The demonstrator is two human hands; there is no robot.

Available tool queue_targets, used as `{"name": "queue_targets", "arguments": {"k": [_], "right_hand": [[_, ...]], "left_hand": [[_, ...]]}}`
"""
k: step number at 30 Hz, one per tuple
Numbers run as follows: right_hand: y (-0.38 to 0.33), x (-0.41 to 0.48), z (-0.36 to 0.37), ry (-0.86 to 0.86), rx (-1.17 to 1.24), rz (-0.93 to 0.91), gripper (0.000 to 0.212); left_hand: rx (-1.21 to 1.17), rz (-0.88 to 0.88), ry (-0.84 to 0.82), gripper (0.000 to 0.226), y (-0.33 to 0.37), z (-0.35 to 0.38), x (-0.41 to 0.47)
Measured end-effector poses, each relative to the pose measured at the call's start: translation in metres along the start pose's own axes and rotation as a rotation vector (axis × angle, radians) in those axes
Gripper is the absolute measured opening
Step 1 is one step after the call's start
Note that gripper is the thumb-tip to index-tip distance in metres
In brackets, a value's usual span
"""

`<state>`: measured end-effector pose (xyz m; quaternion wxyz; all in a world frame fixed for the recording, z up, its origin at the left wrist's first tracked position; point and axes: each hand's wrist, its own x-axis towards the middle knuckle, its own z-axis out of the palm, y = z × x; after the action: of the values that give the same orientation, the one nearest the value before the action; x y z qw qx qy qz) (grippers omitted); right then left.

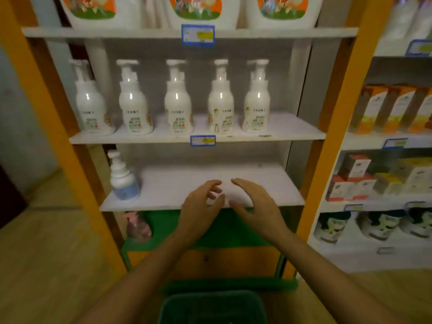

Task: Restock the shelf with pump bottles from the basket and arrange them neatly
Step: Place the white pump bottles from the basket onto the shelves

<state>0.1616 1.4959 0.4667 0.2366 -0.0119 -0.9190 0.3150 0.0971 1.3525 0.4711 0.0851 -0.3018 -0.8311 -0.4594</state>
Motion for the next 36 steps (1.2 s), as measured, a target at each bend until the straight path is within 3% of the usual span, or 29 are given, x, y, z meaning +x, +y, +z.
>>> {"name": "queue_targets", "arguments": {"k": [6,12,18,23,32,36], "right_hand": [[0.034,-0.087,0.096,-0.299,-0.158,0.081,0.054],[0.077,-0.153,0.185,-0.484,-0.159,0.229,0.053],[0.116,-0.192,0.261,-0.69,-0.149,0.411,0.053],[0.129,-0.209,0.307,-0.874,-0.16,0.403,0.054],[0.143,-0.214,0.335,-0.859,-0.242,0.362,0.062],[0.138,-0.203,0.324,-0.72,-0.131,0.401,0.041]], "left_hand": [[0.204,-0.279,-0.267,0.049,-0.096,0.029,-0.094],[0.254,-0.507,-0.377,0.046,-0.17,0.068,-0.157],[0.277,-0.647,-0.59,0.038,-0.243,0.104,-0.2],[0.338,-0.7,-0.776,0.047,-0.292,0.128,-0.237],[0.4,-0.513,-0.732,0.045,-0.314,0.133,-0.244],[0.31,-0.518,-0.662,0.039,-0.302,0.113,-0.228]]}}
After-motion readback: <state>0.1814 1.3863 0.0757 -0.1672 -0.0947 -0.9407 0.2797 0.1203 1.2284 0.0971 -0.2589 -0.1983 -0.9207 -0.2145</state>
